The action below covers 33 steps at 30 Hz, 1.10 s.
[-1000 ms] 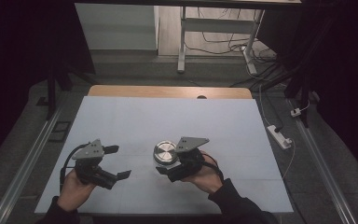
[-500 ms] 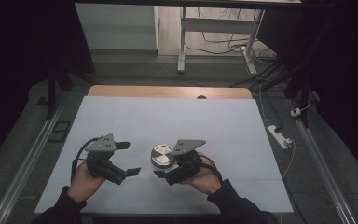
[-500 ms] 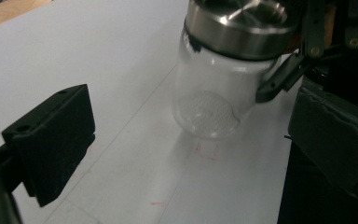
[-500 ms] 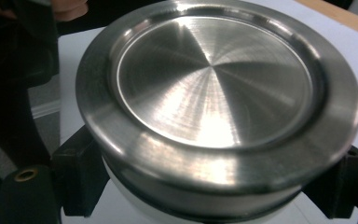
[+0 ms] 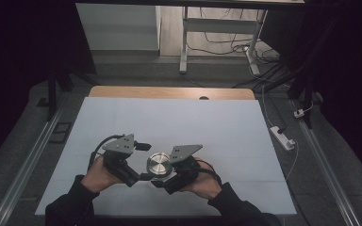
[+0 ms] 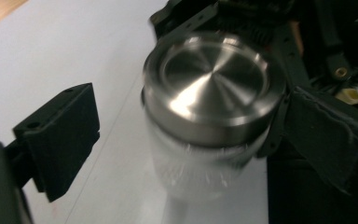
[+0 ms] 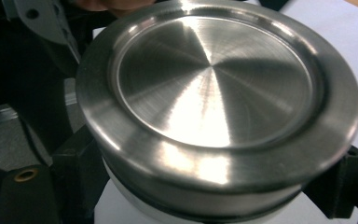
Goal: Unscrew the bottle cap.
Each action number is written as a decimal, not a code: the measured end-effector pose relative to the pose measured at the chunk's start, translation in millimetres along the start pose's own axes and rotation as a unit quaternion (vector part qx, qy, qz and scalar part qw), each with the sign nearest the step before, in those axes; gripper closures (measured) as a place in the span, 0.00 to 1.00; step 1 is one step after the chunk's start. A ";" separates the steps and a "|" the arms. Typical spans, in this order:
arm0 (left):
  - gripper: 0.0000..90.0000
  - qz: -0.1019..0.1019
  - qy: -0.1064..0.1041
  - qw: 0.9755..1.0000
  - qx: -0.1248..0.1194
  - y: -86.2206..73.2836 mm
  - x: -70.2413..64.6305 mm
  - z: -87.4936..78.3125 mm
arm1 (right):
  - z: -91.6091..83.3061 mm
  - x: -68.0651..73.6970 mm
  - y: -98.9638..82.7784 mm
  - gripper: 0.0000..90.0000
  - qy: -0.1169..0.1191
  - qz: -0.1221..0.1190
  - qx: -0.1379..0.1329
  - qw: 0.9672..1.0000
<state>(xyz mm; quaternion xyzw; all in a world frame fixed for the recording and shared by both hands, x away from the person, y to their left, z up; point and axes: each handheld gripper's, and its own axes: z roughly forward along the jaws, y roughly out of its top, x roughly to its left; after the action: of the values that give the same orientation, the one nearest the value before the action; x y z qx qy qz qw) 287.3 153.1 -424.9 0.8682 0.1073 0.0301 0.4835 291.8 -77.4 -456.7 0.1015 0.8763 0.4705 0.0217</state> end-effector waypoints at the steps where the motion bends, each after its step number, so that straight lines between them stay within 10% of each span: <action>1: 0.07 0.007 -0.013 1.000 -0.004 1.5 0.6 1.4 | 0.2 0.6 0.1 0.16 0.003 -0.004 0.000 1.000; 11: 0.19 0.033 -0.036 0.999 0.008 1.6 -1.7 10.6 | 1.3 5.6 1.8 0.16 0.011 -0.013 0.007 1.000; 20: 0.21 0.007 0.027 1.000 0.006 4.2 -8.3 15.0 | 0.4 -0.1 0.5 0.16 -0.019 0.009 0.000 1.000; 25: 0.21 -0.014 0.088 0.996 0.010 12.5 -18.0 19.7 | -1.0 -4.5 -0.4 0.16 -0.043 0.027 -0.005 0.999; 33: 0.15 0.016 -0.024 0.999 -0.032 11.2 -10.2 -1.2 | -6.1 3.3 4.5 0.16 -0.001 0.003 -0.013 1.000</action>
<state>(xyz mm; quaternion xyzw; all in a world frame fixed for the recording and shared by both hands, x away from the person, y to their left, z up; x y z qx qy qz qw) 278.9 146.3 -414.2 0.8544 0.0803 0.0204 0.5130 288.5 -79.3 -449.4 0.1044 0.8697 0.4819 0.0228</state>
